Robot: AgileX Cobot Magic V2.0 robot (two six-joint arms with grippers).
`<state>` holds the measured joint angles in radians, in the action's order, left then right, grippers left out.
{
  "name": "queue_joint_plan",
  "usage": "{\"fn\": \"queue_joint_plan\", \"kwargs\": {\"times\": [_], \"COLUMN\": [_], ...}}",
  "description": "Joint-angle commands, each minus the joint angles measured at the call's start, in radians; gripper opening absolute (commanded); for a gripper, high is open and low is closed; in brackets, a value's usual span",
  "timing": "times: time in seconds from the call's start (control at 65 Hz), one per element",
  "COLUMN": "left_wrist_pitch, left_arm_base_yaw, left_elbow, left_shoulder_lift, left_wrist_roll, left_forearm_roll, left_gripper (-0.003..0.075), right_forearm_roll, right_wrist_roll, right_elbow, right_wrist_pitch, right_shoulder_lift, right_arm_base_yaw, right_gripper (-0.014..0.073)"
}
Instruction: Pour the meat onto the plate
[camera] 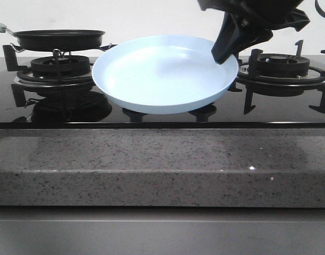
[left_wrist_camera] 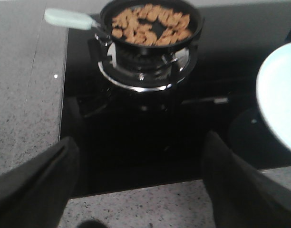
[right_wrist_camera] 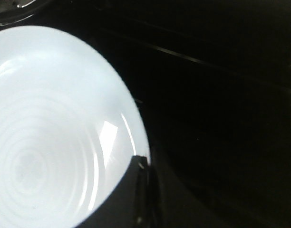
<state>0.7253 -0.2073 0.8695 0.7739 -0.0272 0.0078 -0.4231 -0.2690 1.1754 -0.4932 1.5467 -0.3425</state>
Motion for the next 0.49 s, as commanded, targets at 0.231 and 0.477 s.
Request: {"fn": "queue_joint_plan", "kwargs": {"times": [0.231, 0.477], "left_wrist_pitch": [-0.073, -0.009], "left_arm_base_yaw": [0.196, 0.388], "left_elbow": [0.15, 0.266], "left_shoulder_lift": [0.241, 0.429], "left_wrist_roll": [0.053, 0.346], "left_forearm_roll": [-0.09, -0.529], "left_gripper": [0.0548, 0.0552], "right_forearm_roll": [-0.018, -0.018], "right_wrist_roll": [-0.009, -0.009], "right_elbow": [0.026, 0.026], "right_wrist_pitch": [0.048, 0.048], "right_shoulder_lift": [-0.048, -0.048], "right_arm_base_yaw": [0.004, 0.004], "right_gripper": [-0.0113, -0.0113]}}
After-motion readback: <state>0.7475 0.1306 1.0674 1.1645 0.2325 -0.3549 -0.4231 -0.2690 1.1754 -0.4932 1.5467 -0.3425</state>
